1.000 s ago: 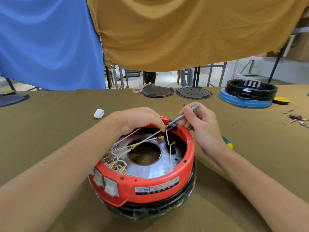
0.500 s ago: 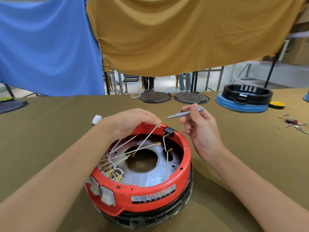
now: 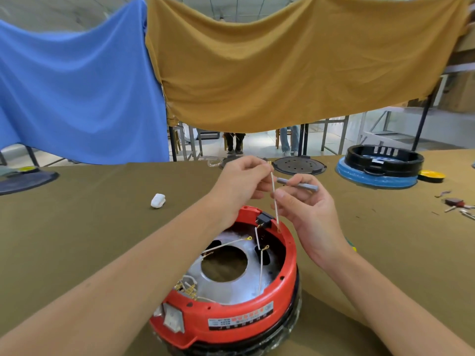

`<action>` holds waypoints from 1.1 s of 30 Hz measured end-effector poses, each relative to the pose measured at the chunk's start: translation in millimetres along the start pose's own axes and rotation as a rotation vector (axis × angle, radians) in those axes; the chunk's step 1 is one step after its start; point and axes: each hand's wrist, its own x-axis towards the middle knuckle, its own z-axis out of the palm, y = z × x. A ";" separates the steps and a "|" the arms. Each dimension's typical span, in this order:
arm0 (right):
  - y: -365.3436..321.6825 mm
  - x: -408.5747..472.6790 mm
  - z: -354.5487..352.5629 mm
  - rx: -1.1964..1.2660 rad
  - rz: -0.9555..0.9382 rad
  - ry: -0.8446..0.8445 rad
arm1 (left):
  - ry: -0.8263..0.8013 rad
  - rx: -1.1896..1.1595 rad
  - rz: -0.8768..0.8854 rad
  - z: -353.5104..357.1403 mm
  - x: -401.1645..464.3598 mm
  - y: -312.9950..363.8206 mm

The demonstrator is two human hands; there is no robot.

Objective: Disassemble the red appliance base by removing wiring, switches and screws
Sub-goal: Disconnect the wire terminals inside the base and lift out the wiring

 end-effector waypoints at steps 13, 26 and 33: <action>-3.6 -1.9 -0.3 -0.154 0.026 0.053 | 0.152 -0.144 -0.060 7.7 -4.8 -16.6; -10.4 2.9 -2.8 -0.177 0.060 0.054 | 0.090 -0.378 -0.175 14.9 -4.5 -2.7; -22.6 18.2 -32.2 0.019 0.180 0.324 | -0.027 -0.007 -0.152 1.4 -2.7 0.7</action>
